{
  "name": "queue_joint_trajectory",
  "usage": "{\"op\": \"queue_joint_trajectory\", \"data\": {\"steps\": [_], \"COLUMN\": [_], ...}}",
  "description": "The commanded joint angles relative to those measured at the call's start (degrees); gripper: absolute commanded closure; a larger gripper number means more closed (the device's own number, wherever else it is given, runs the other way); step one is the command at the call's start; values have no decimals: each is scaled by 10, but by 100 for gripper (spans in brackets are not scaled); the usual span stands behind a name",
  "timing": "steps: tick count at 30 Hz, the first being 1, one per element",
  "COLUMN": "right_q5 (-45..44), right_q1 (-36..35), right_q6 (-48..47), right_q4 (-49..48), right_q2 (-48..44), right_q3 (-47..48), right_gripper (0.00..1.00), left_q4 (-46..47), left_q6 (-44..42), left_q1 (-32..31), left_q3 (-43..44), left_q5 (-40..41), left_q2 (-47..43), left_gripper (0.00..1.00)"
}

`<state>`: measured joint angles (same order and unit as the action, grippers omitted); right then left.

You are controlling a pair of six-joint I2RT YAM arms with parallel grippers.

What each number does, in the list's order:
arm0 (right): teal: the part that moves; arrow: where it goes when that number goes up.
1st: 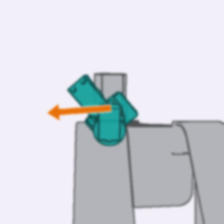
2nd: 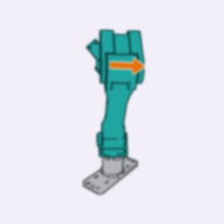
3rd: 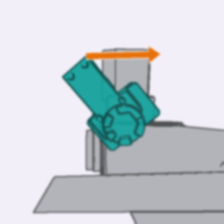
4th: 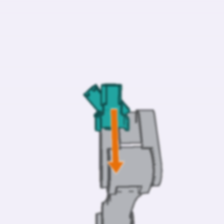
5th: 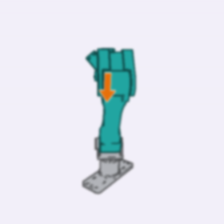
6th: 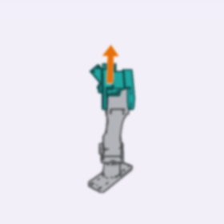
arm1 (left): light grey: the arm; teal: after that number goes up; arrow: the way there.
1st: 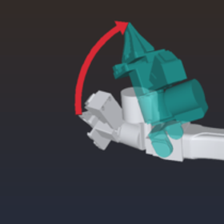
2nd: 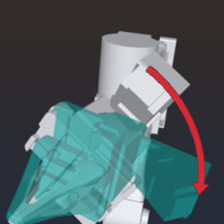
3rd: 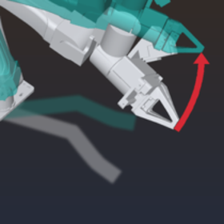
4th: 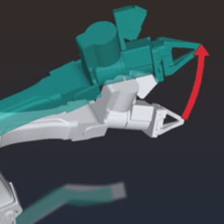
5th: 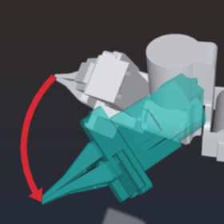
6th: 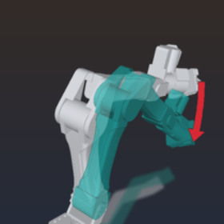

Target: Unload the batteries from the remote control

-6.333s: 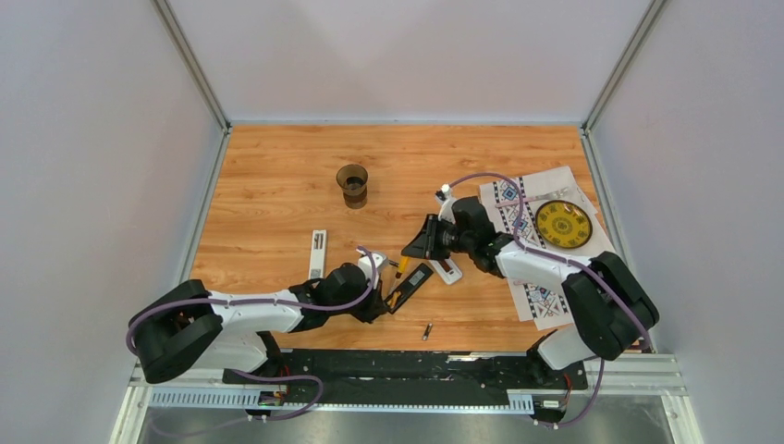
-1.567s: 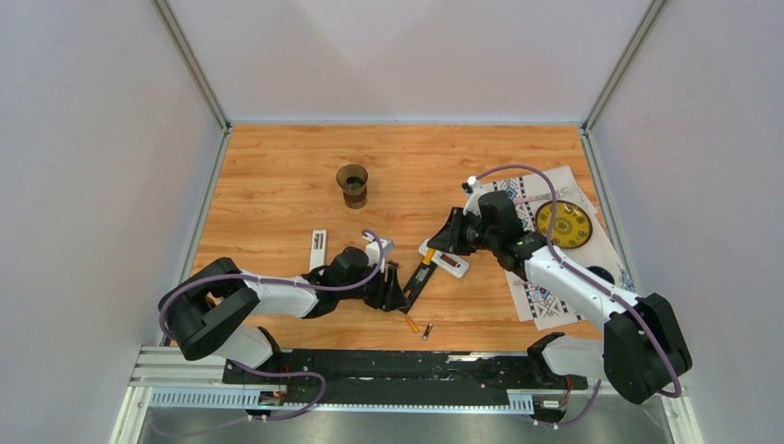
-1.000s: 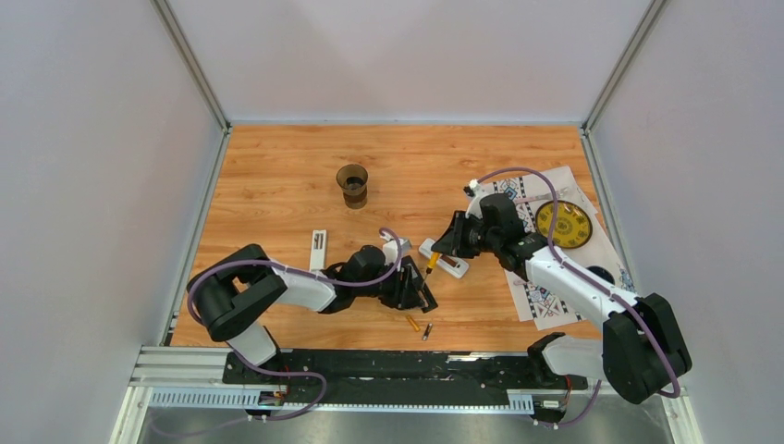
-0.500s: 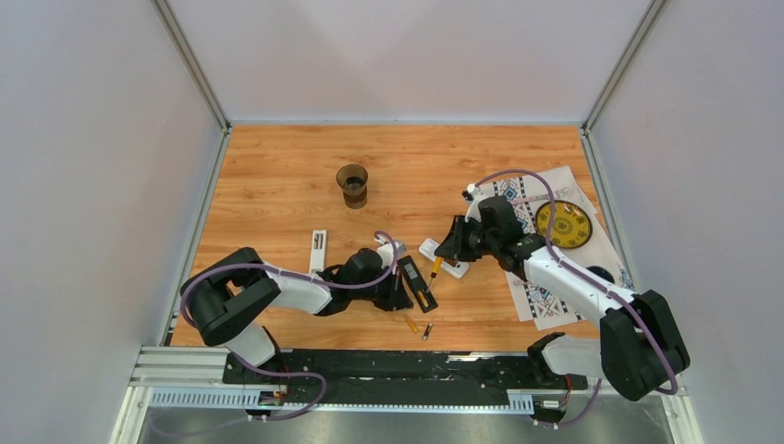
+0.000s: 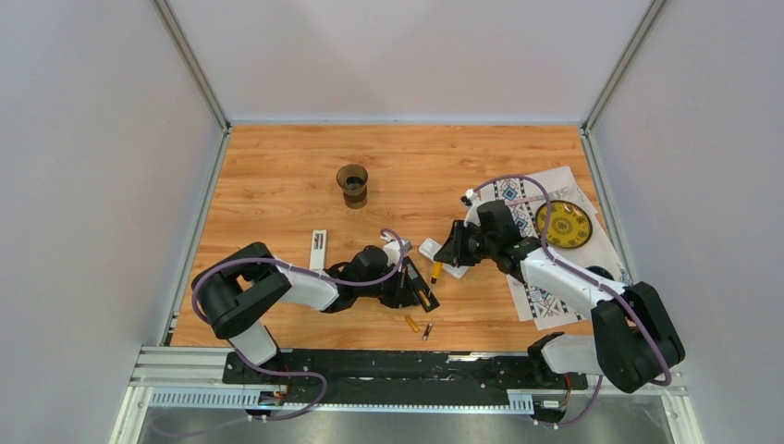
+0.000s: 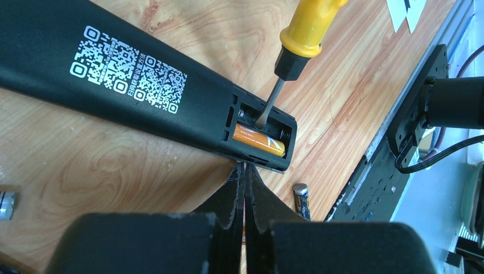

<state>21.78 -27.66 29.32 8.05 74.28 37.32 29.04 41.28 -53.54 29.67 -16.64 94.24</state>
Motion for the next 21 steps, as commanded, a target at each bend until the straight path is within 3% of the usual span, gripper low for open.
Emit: {"op": "queue_joint_trajectory", "data": {"steps": [1,21], "right_q5": [19,4], "right_q1": [-4,-11], "right_q6": [14,-14], "right_q4": [-28,-59], "right_q2": [-10,-50], "right_q3": [-7,-38], "right_gripper": [100,100], "left_q4": [-16,-90], "left_q6": [-7,-7], "left_q1": [-3,-6], "left_q3": [-1,-24], "left_q5": [28,72], "left_q2": [21,-41], "left_gripper": [100,100]}}
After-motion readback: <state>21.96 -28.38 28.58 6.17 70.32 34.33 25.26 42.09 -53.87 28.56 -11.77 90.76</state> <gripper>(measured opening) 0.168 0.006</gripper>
